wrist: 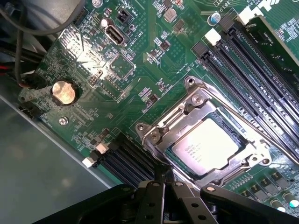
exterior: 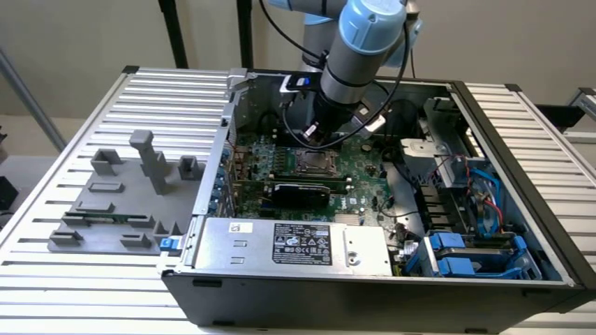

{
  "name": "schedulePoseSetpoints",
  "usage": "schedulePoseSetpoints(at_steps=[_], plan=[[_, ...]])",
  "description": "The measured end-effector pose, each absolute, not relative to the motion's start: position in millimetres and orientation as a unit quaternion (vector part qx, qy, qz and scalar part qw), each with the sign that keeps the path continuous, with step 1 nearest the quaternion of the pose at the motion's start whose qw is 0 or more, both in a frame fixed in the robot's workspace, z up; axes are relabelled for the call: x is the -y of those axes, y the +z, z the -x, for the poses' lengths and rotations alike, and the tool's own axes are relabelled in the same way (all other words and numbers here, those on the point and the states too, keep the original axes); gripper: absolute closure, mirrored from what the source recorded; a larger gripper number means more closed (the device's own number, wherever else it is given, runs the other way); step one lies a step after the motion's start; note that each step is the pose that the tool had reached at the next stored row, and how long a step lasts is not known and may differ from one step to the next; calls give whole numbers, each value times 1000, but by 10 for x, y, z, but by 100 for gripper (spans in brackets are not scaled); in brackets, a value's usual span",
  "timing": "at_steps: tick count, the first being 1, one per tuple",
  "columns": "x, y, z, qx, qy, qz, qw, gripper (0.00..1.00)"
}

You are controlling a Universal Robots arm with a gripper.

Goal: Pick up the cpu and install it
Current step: 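Install the first cpu locking lever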

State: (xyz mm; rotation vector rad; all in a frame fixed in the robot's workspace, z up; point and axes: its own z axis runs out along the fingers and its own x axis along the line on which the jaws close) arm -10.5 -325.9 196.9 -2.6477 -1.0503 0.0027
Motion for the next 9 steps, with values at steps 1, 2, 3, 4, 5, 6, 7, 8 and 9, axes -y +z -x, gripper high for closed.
schedulePoseSetpoints(at_steps=[1, 2, 3, 4, 5, 6, 7, 8, 9], plan=[[3259, 1969, 102, 365, 1, 919, 146, 89], [3260, 1969, 99, 366, 1, 919, 146, 89], [3260, 1969, 96, 366, 1, 919, 146, 89], [3261, 1969, 93, 366, 1, 919, 146, 89], [3263, 1969, 89, 367, 1, 919, 146, 89], [3265, 1969, 86, 367, 1, 919, 146, 89], [3267, 1969, 83, 368, 1, 918, 146, 89], [3270, 1969, 79, 368, 1, 918, 146, 89], [3273, 1969, 76, 368, 1, 918, 146, 89]])
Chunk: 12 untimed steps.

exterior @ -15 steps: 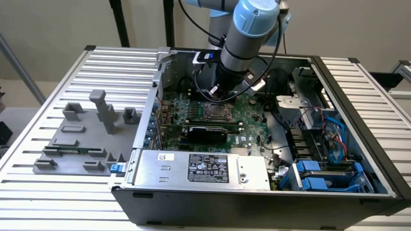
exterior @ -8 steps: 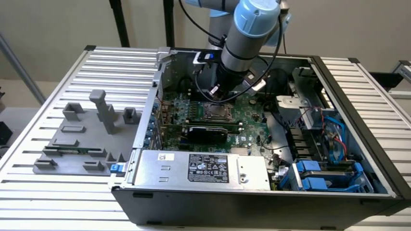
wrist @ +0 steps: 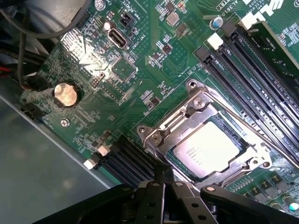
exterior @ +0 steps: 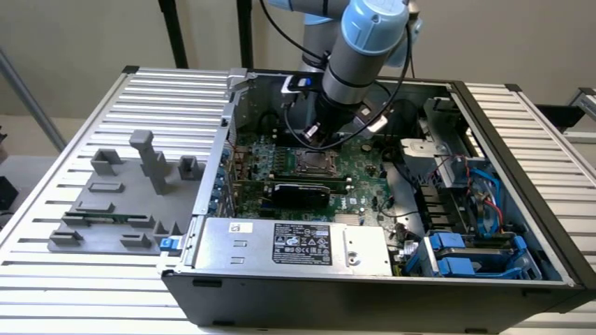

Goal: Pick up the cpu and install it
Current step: 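Install the first cpu locking lever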

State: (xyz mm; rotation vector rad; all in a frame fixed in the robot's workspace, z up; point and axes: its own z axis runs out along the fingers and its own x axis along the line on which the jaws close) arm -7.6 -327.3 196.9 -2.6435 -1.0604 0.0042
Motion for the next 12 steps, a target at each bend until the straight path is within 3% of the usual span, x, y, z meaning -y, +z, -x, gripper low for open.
schedulePoseSetpoints(at_steps=[12], plan=[[3289, 1968, 31, 374, 1, 915, 149, 89]])
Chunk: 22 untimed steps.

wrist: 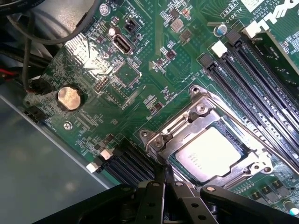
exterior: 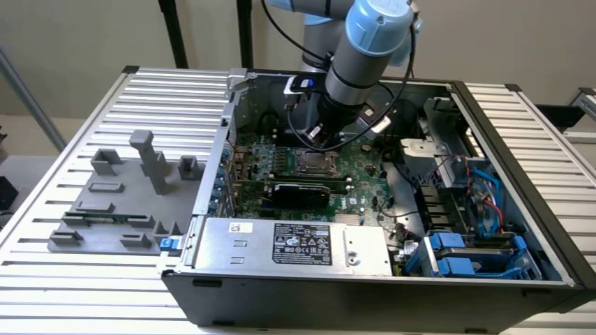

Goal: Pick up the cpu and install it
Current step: 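Install the first cpu locking lever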

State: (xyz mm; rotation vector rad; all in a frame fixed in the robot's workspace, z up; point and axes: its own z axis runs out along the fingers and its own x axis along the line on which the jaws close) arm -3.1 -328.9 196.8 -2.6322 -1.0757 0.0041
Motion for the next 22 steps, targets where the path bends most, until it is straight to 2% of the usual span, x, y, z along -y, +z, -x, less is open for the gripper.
schedulePoseSetpoints(at_steps=[14, 22], plan=[[3289, 1939, 6, 387, 1, 910, 151, 89], [3288, 1945, 3, 389, -4, 907, 161, 89]])
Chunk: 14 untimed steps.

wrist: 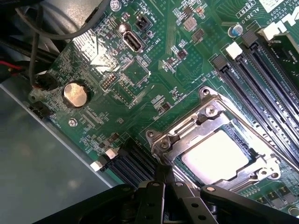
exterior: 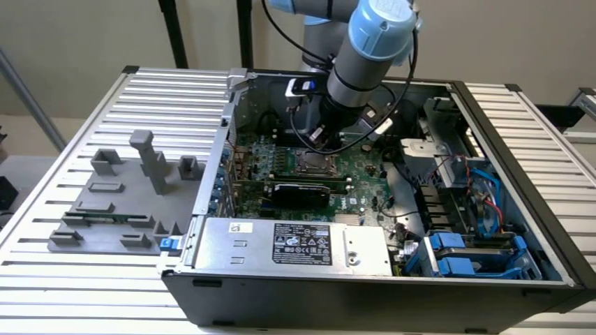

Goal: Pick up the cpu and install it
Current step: 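Install the first cpu locking lever, then install the second cpu locking lever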

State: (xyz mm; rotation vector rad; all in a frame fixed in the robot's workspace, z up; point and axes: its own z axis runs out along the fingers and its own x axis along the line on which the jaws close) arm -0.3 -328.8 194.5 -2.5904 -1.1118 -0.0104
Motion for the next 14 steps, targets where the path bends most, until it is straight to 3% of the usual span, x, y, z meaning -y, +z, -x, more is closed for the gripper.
schedulePoseSetpoints(at_steps=[14], plan=[[3292, 2011, 3, 389, -4, 907, 163, 89]])
